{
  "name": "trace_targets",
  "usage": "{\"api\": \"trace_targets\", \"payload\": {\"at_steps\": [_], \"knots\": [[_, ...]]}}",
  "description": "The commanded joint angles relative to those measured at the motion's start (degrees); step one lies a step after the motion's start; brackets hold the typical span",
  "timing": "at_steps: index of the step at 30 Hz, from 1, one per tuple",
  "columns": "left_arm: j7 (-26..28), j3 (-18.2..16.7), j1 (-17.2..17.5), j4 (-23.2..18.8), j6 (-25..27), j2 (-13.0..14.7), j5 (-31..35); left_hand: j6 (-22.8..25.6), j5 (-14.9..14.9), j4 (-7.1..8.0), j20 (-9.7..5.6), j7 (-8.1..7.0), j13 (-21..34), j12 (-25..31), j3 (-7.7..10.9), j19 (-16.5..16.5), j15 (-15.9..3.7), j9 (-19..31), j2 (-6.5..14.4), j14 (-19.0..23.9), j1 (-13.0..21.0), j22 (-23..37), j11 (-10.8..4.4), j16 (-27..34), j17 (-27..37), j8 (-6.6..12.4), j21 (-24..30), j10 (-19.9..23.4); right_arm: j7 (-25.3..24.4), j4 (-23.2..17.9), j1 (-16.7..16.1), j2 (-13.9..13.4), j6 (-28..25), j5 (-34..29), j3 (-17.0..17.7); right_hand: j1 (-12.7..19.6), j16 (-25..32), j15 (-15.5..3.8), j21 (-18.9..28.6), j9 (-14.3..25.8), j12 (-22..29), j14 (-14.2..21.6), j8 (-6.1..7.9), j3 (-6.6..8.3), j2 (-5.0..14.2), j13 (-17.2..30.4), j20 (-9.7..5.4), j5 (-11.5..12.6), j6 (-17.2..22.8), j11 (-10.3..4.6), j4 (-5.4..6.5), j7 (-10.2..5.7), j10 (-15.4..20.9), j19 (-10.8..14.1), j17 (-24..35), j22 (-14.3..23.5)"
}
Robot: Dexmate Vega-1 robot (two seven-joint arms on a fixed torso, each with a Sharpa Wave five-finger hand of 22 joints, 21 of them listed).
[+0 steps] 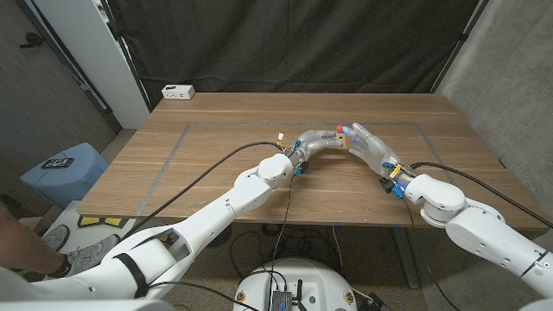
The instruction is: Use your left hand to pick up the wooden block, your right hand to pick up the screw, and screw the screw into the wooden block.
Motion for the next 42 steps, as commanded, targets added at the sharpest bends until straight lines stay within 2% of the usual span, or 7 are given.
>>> {"api": "trace_targets", "payload": {"at_steps": [1, 21, 26, 42], "knots": [[0.0, 0.1, 0.0, -0.3, 0.3, 0.1, 0.1, 0.4, 0.3, 0.26, 0.24, 0.02, 0.3, 0.4, 0.19, 0.5, -2.74, 0.2, 0.8, 0.1, 0.1, 0.3, -0.02, 0.1, 0.1, 0.39, 0.2, 0.3, 0.4, -1.4, -1.4, -1.1, -0.4, 0.6, 1.0, -0.6, 0.4, 0.21, 0.3, 0.3, 0.2, -10.4, 0.25, 0.22, 0.07, 0.1, -0.02, 0.3, 0.7, -0.16, 0.09, -0.01, -10.0, -0.5, 0.1, 0.3], [0.1, 0.3, -0.1, 0.0, 0.2, -0.1, 0.5, 0.5, 0.4, 0.23, 0.22, 0.06, 0.3, 0.4, 0.19, 0.5, -2.80, 0.2, 0.8, 0.1, 0.2, 0.3, -0.01, 0.2, 0.1, 0.44, 0.2, 0.3, 0.7, -0.9, -3.4, -1.7, 0.4, 1.7, 3.5, -0.6, 0.4, 0.18, 0.3, 0.3, 0.3, -10.4, 0.02, 0.37, 0.11, 0.1, 0.01, 0.4, 0.7, -0.22, 0.12, -0.21, -9.8, -0.5, 0.1, 0.3], [0.1, 0.3, -0.1, -0.1, 0.5, 0.0, 0.4, 0.5, 0.4, 0.22, 0.18, 0.13, 0.3, 0.4, 0.19, 0.5, -2.79, 0.2, 0.8, 0.1, 0.2, 0.3, -0.03, 0.2, 0.1, 0.43, 0.2, 0.3, 1.1, -0.1, -3.1, -1.4, 0.5, 1.9, 3.6, -0.6, 0.4, 0.25, 0.3, 0.3, 0.2, -10.5, -0.56, 0.46, 0.12, 0.1, -0.02, 0.4, -0.8, -0.20, 0.11, -0.49, -10.0, -0.5, 0.1, 0.3], [0.0, 0.4, 0.1, -0.7, 0.5, 0.2, 0.6, 0.3, 0.4, 0.26, 0.27, -0.09, 0.3, 0.3, 0.18, 0.4, -2.69, 0.2, 0.9, 0.1, 0.2, 0.3, -0.04, 0.1, 0.1, 0.34, 0.2, 0.3, 2.5, 2.5, -0.3, -0.9, 0.8, 1.0, 2.6, -0.6, 0.4, 0.39, 0.3, 0.3, 0.0, -10.6, -1.05, 0.62, 0.06, 0.1, 0.11, 0.5, -2.9, 0.27, 0.06, -0.88, -10.5, -0.7, 0.1, 0.3]]}}
